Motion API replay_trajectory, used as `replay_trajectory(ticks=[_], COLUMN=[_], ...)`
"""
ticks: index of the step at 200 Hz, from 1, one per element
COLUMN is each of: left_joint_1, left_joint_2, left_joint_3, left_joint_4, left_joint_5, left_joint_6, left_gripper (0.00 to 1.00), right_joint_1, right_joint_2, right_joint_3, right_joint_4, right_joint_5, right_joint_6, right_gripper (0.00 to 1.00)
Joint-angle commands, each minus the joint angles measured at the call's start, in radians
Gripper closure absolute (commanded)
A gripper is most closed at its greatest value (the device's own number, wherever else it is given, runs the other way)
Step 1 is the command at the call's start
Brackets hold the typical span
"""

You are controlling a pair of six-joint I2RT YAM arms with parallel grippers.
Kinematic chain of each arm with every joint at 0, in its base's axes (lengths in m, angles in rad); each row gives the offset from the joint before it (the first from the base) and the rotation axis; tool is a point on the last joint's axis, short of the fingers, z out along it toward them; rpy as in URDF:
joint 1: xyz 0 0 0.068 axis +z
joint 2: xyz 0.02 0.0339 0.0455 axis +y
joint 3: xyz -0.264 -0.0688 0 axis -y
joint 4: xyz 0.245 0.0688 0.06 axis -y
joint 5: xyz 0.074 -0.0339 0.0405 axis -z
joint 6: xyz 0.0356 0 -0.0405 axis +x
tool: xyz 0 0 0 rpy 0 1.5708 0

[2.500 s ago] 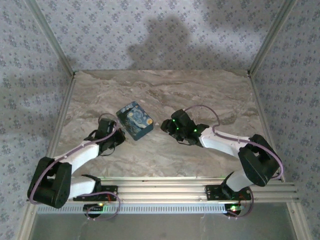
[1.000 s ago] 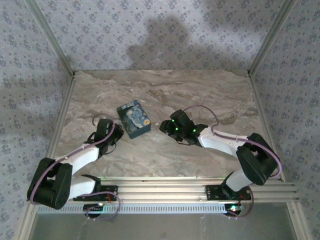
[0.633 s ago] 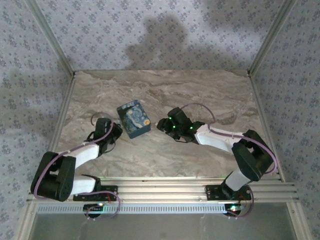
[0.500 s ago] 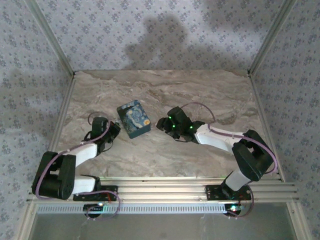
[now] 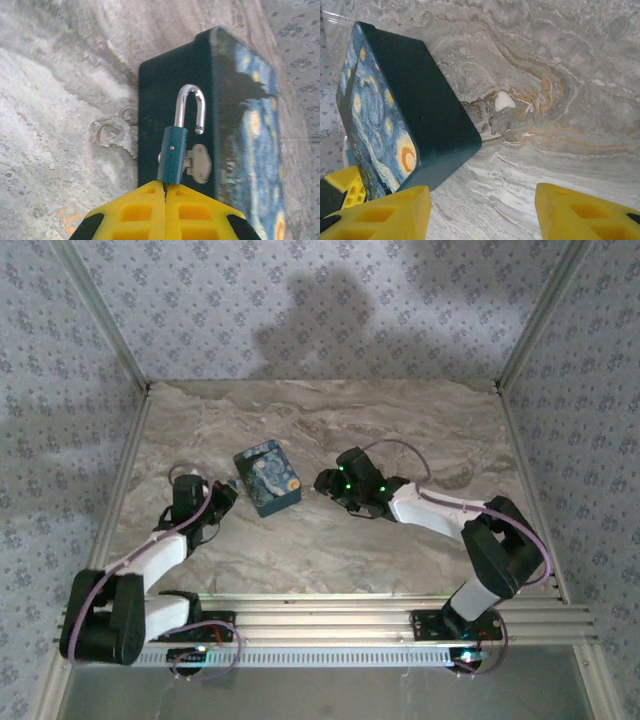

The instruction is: Unlock the padlock with the key

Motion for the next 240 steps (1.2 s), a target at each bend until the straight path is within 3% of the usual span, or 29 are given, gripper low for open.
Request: replay_trajectory(ticks=[1,50,88,120,185,240], left_joint_1=[0.006,0.007,0.001,-0.069,-0.337,-0.542], left_joint_2=[-0.114,-0.279,-0.262,-0.198,0.081,0.476], left_joint_3=[0.091,0.099,0.104,0.187,0.401,0.653], left_joint_4=[-0.179,-0.305,-0.273,-0.268,-0.166,-0.106], left_joint_5=[-0.048,-0.078,0.025,0.045,0.021,-0.054], left_joint_6=[0.089,0.138,0.119,0.121,0.139,0.143], left_gripper=[1.0,1.0,1.0,1.0,1.0,1.0], right_joint_1=[-0.013,-0.021,-0.016,-0.038,-0.15,-0.28], right_joint_2=[0.029,0.061,-0.01,-0.085,-0.268,-0.449], right_joint_3=[0.047,0.103,0.031,-0.034,-0.082,-0.204], right_joint_4=[-0.011,-0.017,-0.016,-0.041,-0.226,-0.322], right_joint_5=[-0.012,-0.072,-0.035,-0.007,0.027,0.015], right_joint_6=[-0.056,-0.079,-0.082,-0.106,-0.25,-0.306], right_gripper=[0.42,0.42,0.42,0.42,0.42,0.41])
